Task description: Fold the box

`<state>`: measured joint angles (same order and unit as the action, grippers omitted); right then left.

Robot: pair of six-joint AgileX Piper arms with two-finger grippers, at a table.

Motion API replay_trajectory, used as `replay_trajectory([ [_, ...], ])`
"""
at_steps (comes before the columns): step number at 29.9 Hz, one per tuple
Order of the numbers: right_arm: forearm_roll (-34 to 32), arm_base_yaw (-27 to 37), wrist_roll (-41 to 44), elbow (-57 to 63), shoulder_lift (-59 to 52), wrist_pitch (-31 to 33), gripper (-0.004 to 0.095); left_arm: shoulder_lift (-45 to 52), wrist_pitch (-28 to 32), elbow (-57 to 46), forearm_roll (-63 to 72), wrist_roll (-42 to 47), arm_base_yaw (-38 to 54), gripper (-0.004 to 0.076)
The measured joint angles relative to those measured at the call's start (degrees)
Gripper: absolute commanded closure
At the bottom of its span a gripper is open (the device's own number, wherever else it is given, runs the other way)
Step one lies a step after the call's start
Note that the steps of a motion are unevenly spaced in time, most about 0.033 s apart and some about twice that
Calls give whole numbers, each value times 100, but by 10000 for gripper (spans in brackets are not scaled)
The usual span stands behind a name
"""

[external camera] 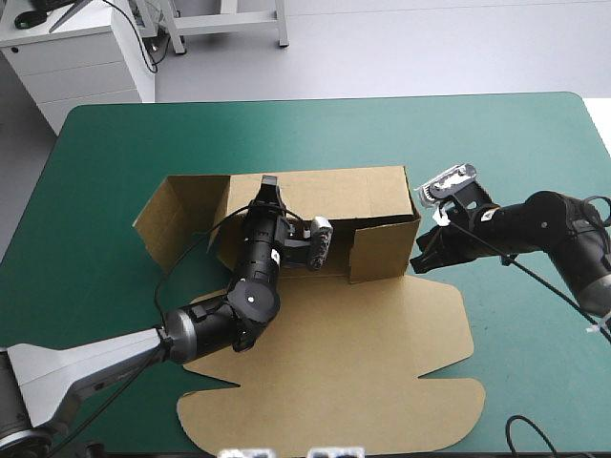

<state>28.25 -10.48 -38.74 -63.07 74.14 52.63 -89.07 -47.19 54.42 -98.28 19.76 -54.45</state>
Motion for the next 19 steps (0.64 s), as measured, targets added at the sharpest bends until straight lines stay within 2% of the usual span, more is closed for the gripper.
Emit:
replay_trajectory([
  [4, -58, 0, -13, 0, 62, 5, 592, 0, 0, 0, 0, 0, 0, 731],
  [6, -77, 0, -87, 0, 143, 11, 398, 0, 0, 5, 0, 0, 0, 731],
  [9, -77, 0, -135, 0, 310, 34, 170, 0, 0, 5, 0, 0, 0, 731],
  [11, -37, 0, -154, 0, 455, 34, 112, 0, 0, 5, 0, 0, 0, 731],
  [16, 436, 0, -247, 0, 802, -1, 118, 0, 0, 5, 0, 0, 4, 731],
  [19, 821, -8, -461, 14, 896, -273, 119, 0, 0, 5, 0, 0, 4, 731],
])
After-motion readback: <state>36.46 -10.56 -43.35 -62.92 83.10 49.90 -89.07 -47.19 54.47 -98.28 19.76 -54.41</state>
